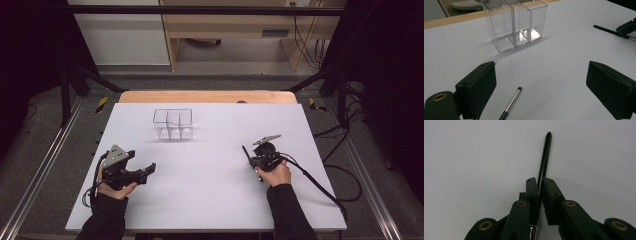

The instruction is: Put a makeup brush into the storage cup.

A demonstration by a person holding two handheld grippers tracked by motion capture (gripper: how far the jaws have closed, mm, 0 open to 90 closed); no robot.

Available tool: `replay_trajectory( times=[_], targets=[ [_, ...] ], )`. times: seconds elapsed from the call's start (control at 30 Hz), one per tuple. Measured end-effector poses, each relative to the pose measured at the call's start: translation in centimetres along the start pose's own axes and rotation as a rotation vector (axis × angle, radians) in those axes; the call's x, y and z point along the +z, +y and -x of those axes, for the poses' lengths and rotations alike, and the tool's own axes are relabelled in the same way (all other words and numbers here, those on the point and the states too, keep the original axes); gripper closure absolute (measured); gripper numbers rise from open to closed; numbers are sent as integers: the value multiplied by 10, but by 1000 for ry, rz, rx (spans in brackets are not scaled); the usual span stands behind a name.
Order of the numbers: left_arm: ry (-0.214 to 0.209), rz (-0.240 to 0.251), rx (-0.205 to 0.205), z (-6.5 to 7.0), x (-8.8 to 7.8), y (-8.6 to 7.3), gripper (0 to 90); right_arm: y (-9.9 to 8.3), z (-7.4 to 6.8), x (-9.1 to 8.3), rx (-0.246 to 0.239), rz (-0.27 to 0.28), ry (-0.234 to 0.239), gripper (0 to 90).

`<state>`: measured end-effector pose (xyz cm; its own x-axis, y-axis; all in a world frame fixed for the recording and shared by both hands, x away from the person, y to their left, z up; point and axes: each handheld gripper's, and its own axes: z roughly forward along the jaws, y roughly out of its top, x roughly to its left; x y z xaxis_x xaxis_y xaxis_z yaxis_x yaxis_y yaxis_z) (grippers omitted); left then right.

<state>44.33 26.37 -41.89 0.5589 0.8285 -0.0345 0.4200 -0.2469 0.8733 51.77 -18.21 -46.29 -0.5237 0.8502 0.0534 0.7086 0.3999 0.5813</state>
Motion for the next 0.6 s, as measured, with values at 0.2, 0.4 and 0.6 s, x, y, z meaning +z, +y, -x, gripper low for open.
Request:
replay_trajectory(
  times=[0.2,0.4,0.6],
  targets=[
    [-1,-1,2,0,0,0,86,0,0,1,-16,1,16,835],
    [-2,-3,5,1,0,0,87,0,0,1,-26,-1,23,833],
    [-2,-3,3,0,0,0,87,1,0,-3,-27,21,10,715]
  ],
)
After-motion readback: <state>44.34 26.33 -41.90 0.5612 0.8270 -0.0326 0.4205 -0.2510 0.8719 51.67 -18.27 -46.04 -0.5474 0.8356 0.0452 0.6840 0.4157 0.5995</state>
